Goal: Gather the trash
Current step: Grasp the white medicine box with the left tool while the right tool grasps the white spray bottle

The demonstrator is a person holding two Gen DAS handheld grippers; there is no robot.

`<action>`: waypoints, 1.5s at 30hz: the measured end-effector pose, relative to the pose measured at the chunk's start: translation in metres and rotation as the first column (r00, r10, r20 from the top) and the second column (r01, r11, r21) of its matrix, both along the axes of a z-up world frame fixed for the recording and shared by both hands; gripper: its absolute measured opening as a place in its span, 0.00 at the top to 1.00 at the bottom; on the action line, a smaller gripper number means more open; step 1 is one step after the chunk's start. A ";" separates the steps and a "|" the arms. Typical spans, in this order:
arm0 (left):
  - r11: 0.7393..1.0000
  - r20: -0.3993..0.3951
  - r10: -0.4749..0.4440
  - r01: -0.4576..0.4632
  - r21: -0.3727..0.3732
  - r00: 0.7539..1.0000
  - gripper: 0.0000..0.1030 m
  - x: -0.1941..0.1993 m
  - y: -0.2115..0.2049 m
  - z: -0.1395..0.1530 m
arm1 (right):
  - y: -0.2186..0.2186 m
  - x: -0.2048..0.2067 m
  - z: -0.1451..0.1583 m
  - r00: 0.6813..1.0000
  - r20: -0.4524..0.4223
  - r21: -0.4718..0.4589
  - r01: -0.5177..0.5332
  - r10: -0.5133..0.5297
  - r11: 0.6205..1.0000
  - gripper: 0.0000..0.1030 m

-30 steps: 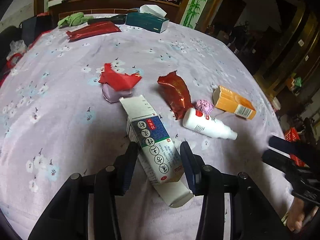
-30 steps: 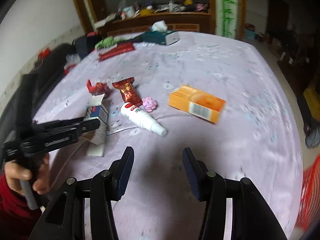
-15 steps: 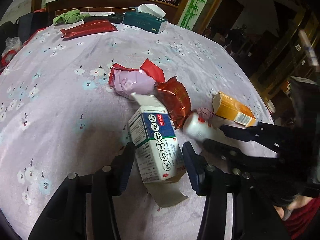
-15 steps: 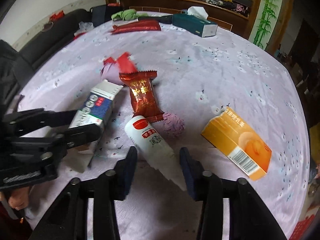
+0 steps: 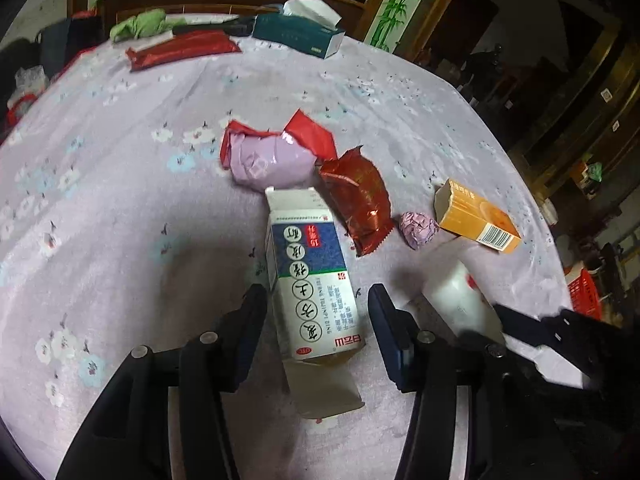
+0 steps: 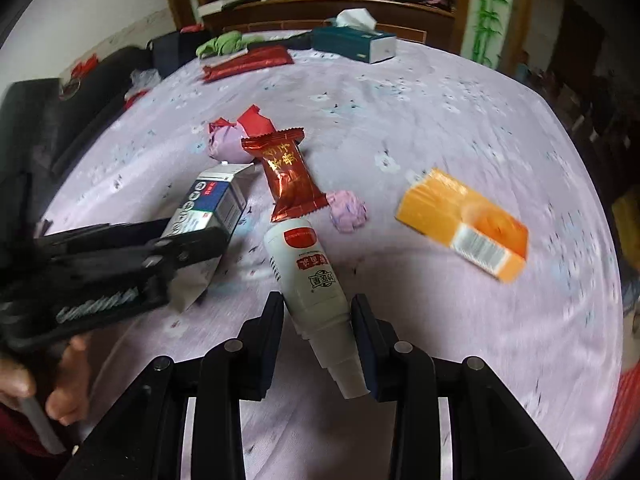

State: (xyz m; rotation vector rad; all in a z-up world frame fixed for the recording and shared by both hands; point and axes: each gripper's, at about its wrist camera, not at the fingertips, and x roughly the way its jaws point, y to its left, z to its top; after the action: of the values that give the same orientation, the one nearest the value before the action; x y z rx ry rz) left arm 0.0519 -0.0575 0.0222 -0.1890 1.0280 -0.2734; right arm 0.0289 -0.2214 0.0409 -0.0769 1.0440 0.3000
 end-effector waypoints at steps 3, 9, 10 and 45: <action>0.999 0.020 -0.006 0.006 0.036 1.000 0.55 0.002 -0.006 -0.001 | -0.007 -0.014 0.006 1.000 0.002 0.047 0.026 -0.026 0.999 0.64; 0.998 0.045 0.023 -0.026 0.060 0.999 0.69 -0.005 -0.004 -0.005 | -0.016 -0.044 0.017 0.996 0.049 0.082 0.067 -0.072 0.994 0.64; 0.998 0.057 0.022 -0.026 0.056 0.998 0.69 -0.010 -0.004 -0.004 | -0.017 -0.047 0.018 0.995 0.053 0.086 0.075 -0.080 0.993 0.64; 0.986 0.302 -0.031 -0.020 0.163 0.953 0.68 -0.119 -0.067 0.010 | -0.052 -0.092 -0.011 0.929 0.218 0.026 0.302 -0.300 0.953 0.64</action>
State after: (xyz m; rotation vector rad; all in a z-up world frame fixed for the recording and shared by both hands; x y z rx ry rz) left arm -0.0675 -0.1249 0.0322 0.0073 0.7400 -0.2130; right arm -0.0627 -0.2730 0.0303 0.0431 0.8218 0.0057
